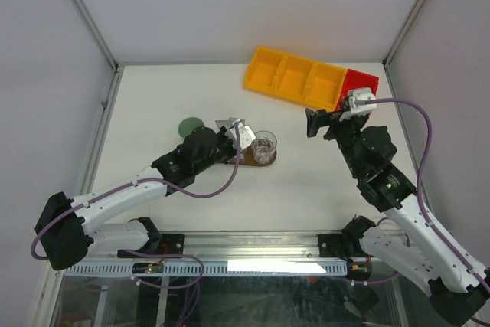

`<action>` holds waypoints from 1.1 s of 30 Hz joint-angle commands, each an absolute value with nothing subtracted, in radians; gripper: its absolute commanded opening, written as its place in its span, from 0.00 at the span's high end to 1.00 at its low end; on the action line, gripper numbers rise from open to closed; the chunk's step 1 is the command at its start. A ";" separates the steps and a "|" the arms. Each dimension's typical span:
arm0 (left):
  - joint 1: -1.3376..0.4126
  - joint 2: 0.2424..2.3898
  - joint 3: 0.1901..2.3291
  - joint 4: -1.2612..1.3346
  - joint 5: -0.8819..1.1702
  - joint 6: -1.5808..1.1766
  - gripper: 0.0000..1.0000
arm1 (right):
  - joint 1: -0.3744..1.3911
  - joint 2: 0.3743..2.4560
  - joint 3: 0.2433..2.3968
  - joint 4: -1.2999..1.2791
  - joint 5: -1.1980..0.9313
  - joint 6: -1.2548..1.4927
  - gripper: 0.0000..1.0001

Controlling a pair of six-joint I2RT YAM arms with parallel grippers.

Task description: Prepare toiletry sets of a toothbrush and toothpaste on the tray

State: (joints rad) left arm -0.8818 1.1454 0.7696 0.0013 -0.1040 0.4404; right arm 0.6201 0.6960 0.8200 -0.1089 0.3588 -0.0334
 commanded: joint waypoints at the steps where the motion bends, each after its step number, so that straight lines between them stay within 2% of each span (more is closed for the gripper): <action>1: -0.873 1.129 0.762 0.039 -0.088 0.454 0.89 | 0.616 0.677 0.823 -0.066 0.356 -0.022 0.01; 8: -0.876 1.129 0.768 0.023 -0.065 0.452 0.88 | 0.615 0.675 0.824 -0.066 0.357 -0.023 0.01; 14: -0.888 1.129 0.770 0.008 -0.056 0.453 0.80 | 0.615 0.674 0.821 -0.065 0.359 -0.022 0.00; 19: -0.897 1.127 0.769 0.002 -0.066 0.453 0.79 | 0.615 0.672 0.821 -0.067 0.360 -0.022 0.00; 28: -0.902 1.097 0.760 0.000 -0.014 0.445 0.56 | 0.616 0.673 0.819 -0.066 0.360 -0.020 0.00; 33: -0.904 1.091 0.760 -0.007 0.013 0.442 0.47 | 0.615 0.672 0.819 -0.066 0.362 -0.020 0.00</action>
